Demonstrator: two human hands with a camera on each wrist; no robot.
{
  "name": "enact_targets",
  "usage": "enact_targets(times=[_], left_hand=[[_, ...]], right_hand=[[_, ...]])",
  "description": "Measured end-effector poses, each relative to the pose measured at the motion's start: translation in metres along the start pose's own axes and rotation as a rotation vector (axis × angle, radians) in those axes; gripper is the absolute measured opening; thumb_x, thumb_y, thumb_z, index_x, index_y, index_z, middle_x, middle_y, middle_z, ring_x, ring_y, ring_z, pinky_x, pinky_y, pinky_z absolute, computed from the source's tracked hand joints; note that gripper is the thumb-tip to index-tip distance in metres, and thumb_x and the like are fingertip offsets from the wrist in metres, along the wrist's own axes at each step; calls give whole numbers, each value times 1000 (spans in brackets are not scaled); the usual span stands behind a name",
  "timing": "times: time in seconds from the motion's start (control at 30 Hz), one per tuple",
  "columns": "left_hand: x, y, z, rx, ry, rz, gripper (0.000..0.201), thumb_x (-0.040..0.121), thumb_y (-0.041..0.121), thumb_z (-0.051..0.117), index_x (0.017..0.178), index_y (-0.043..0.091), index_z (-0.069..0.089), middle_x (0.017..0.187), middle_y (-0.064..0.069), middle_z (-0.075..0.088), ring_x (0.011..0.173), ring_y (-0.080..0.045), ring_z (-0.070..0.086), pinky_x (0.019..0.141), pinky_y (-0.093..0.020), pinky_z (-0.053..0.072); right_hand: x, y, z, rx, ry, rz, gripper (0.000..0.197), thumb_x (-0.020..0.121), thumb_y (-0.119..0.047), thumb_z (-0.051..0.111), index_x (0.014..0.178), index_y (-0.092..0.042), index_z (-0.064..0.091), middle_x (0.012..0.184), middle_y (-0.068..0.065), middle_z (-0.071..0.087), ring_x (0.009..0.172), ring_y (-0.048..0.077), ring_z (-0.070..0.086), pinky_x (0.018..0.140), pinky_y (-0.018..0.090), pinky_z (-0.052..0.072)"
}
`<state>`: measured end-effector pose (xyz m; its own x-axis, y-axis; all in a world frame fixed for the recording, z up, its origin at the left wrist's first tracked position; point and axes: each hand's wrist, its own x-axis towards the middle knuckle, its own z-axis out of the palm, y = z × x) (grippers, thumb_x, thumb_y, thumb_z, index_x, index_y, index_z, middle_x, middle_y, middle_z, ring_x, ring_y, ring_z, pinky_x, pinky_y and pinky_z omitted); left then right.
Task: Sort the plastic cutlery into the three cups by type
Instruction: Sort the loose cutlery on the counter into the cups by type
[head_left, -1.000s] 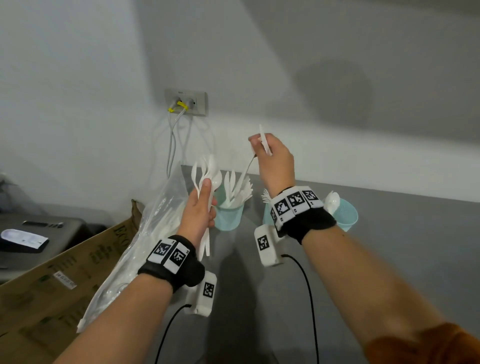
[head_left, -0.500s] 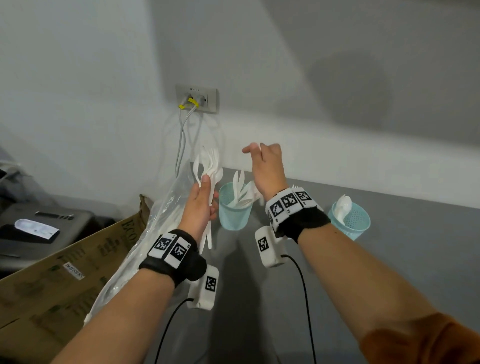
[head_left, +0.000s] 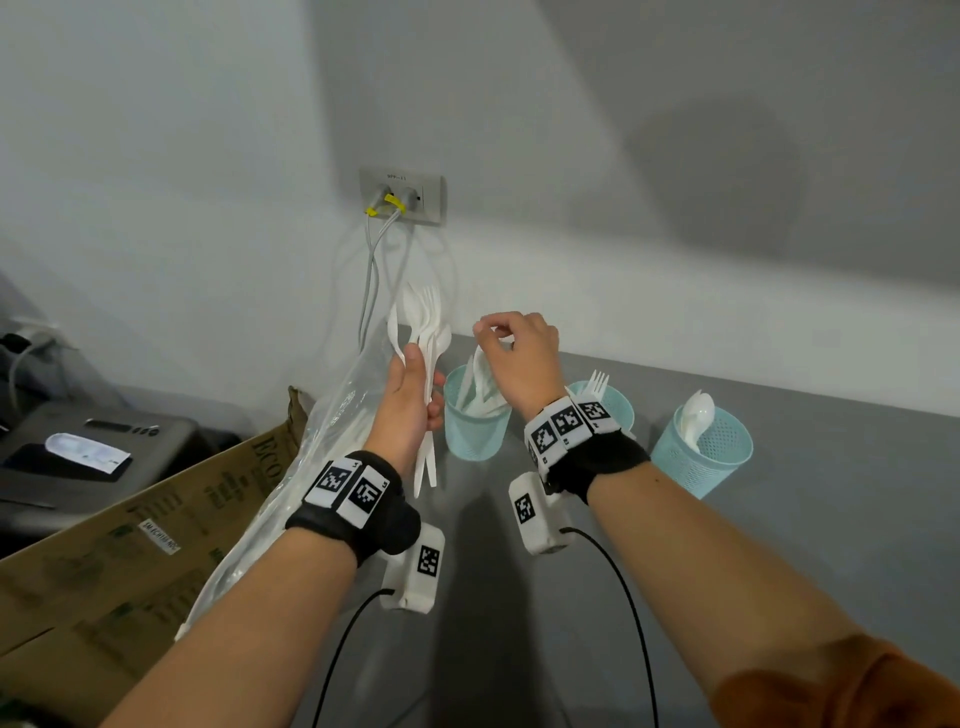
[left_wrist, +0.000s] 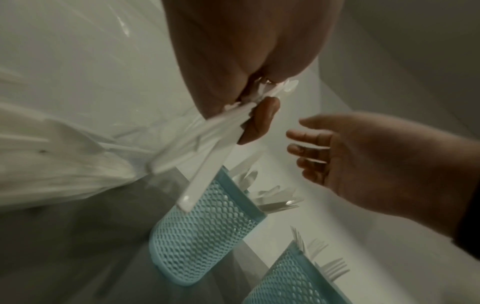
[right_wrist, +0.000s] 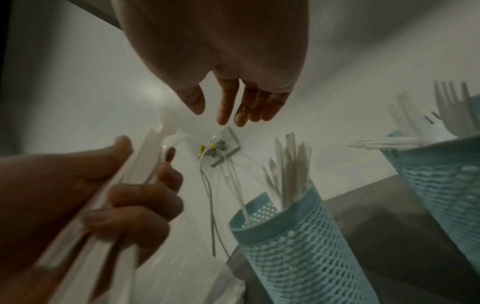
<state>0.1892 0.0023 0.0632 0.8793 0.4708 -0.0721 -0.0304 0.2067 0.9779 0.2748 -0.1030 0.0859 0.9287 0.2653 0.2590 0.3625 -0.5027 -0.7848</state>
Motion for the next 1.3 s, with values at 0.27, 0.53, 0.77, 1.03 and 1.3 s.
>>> enact_targets(times=[0.27, 0.53, 0.77, 1.03, 1.3], left_hand=[[-1, -3, 10, 155, -108, 65, 31, 100, 46, 33, 120, 25, 44, 85, 4, 48, 57, -6, 39, 52, -19, 37], [-7, -7, 14, 146, -116, 118, 30, 100, 39, 39, 124, 23, 47, 88, 2, 59, 54, -6, 46, 50, -21, 40], [-3, -6, 9, 198, -55, 129, 28, 101, 32, 40, 126, 19, 44, 87, 1, 56, 63, -8, 57, 56, -23, 50], [-4, -7, 1, 96, -1, 102, 24, 101, 33, 40, 120, 19, 44, 72, 6, 44, 46, -3, 37, 44, -15, 37], [-8, -7, 3, 17, -170, 80, 18, 101, 33, 40, 108, 23, 52, 74, -1, 50, 44, -5, 32, 41, -16, 28]], right_hand=[[-23, -15, -6, 316, -83, 99, 26, 85, -41, 65, 79, -16, 68, 76, -6, 67, 69, 2, 57, 68, 14, 42], [-26, -13, -18, 343, -41, 127, 12, 86, -24, 66, 75, -18, 64, 68, -2, 70, 54, 4, 58, 65, 25, 50], [-16, -27, -44, 298, 96, 69, 12, 83, -23, 64, 73, -21, 58, 77, 3, 71, 64, 14, 63, 66, 30, 55], [-8, -27, -55, 68, 326, -62, 13, 92, -30, 52, 86, -20, 49, 81, -10, 62, 62, 14, 56, 62, 30, 45], [-19, 28, -20, -414, 29, -8, 22, 87, -43, 58, 90, -29, 75, 105, -2, 56, 102, 21, 40, 88, 30, 36]])
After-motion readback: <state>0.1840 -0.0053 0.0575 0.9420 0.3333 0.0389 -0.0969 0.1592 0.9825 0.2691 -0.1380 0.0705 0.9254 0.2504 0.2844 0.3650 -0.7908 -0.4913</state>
